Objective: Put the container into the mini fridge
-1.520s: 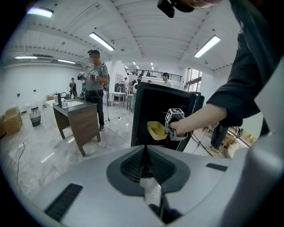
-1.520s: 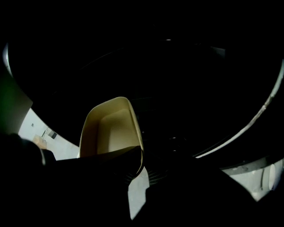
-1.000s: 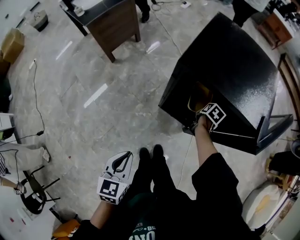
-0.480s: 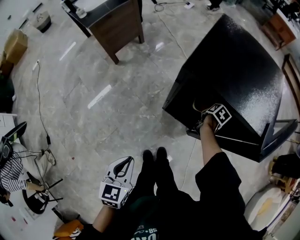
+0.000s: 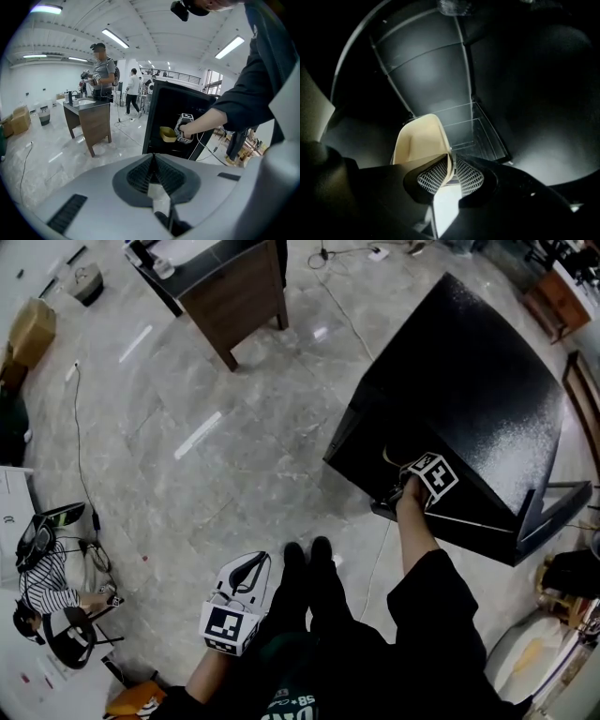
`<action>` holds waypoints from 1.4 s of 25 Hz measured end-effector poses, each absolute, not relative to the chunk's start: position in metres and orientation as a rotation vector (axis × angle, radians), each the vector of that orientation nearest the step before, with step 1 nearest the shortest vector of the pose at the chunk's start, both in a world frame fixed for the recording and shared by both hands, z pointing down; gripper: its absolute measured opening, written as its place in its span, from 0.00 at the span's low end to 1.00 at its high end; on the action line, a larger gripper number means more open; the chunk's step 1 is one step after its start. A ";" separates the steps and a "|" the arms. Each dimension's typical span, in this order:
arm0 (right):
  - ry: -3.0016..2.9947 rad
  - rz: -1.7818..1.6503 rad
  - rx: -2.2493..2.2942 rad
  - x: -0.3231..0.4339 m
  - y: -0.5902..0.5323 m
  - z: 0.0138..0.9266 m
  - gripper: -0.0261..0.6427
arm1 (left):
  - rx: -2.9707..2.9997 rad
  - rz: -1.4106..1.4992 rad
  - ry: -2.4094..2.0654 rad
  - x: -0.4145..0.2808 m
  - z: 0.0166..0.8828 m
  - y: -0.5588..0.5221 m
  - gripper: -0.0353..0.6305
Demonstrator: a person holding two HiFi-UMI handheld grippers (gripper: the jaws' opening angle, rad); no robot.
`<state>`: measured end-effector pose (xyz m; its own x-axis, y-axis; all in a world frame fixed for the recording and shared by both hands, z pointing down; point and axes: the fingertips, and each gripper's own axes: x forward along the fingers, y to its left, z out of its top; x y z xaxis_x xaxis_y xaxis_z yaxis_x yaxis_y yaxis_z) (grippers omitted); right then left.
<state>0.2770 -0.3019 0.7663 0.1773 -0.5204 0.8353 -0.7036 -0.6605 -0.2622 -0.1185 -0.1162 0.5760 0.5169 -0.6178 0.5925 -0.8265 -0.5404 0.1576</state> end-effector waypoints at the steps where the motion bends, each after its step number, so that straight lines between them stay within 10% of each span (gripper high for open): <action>1: -1.203 1.465 2.268 0.277 -0.301 0.763 0.10 | 2.344 0.666 -1.182 -0.116 0.575 -0.116 0.09; 35: -1.987 0.865 1.898 0.133 -0.168 0.581 0.09 | 2.563 0.526 -1.072 -0.061 0.518 -0.127 0.09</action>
